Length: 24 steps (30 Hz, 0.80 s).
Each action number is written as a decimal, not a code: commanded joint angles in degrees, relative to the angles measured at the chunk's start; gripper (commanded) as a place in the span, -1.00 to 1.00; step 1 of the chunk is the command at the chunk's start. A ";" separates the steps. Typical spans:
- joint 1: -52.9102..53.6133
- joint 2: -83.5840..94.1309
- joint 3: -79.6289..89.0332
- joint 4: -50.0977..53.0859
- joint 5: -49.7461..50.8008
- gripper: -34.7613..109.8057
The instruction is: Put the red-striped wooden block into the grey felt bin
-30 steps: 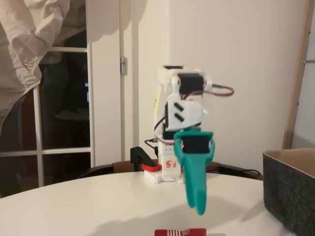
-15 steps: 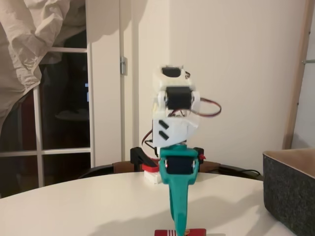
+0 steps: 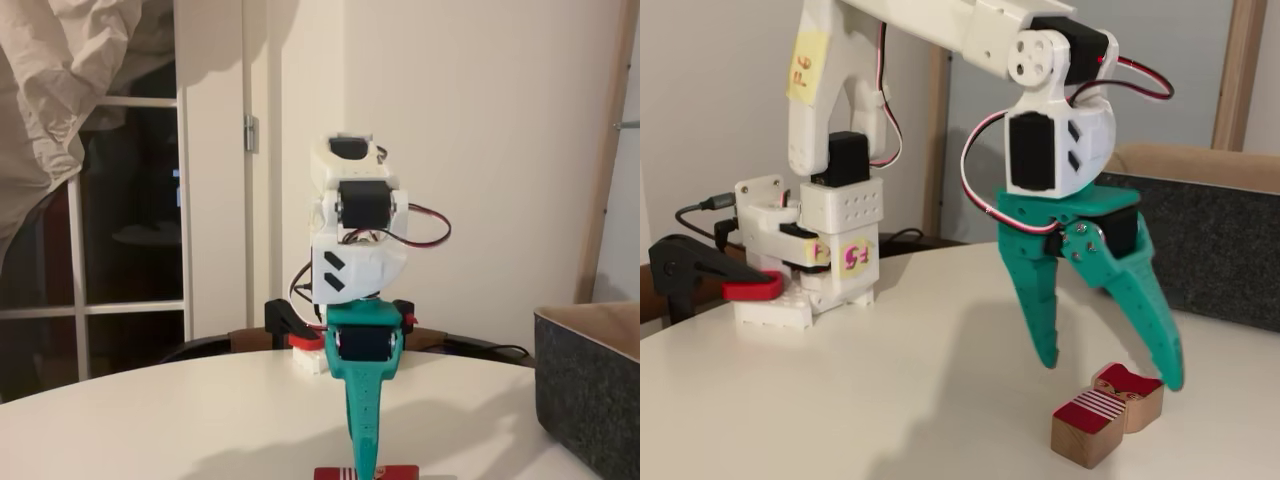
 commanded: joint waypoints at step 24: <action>-2.46 -8.70 -0.53 0.79 -2.81 -0.02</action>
